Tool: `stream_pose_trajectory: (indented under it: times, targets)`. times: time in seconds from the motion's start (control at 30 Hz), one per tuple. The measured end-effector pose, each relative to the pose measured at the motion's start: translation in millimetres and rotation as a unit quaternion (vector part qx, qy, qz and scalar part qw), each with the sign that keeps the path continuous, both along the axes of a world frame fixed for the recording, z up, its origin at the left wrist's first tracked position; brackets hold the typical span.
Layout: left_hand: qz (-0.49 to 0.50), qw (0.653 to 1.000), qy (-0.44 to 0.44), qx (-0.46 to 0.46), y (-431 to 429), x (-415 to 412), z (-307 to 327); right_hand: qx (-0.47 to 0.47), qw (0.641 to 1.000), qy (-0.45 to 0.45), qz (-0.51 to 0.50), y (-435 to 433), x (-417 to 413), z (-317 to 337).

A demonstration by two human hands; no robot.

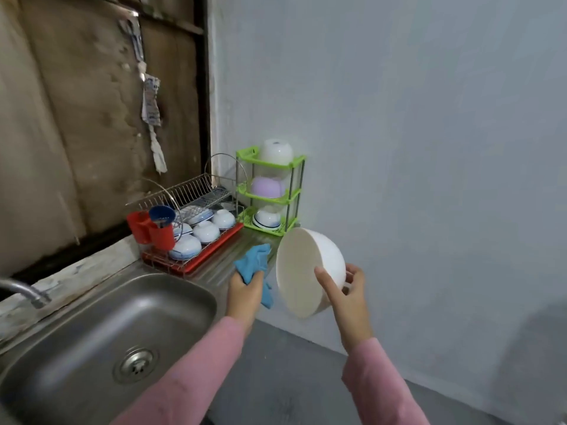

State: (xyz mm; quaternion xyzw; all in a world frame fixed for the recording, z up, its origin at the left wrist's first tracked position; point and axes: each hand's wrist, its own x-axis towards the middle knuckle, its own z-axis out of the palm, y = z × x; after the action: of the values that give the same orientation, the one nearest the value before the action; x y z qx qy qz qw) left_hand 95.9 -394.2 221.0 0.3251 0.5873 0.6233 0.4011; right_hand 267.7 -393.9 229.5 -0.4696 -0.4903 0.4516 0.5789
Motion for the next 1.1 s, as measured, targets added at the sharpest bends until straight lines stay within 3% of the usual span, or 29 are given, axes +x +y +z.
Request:
stream_pose_trajectory:
  times: [0.33, 0.77, 1.1]
  targets:
    - [0.035, 0.996, -0.005, 0.085, 177, 5, 38, 0.150, 0.988, -0.028, -0.023, 167, -9, 20]
    - [0.085, 0.981, 0.021, 0.173, 417, -43, 115, 0.293, 0.954, -0.059, -0.027, 432, -53, 106]
    - [0.163, 0.970, 0.024, 0.180, 522, -75, 117, 0.390, 0.891, -0.228, -0.038, 588, -99, 106]
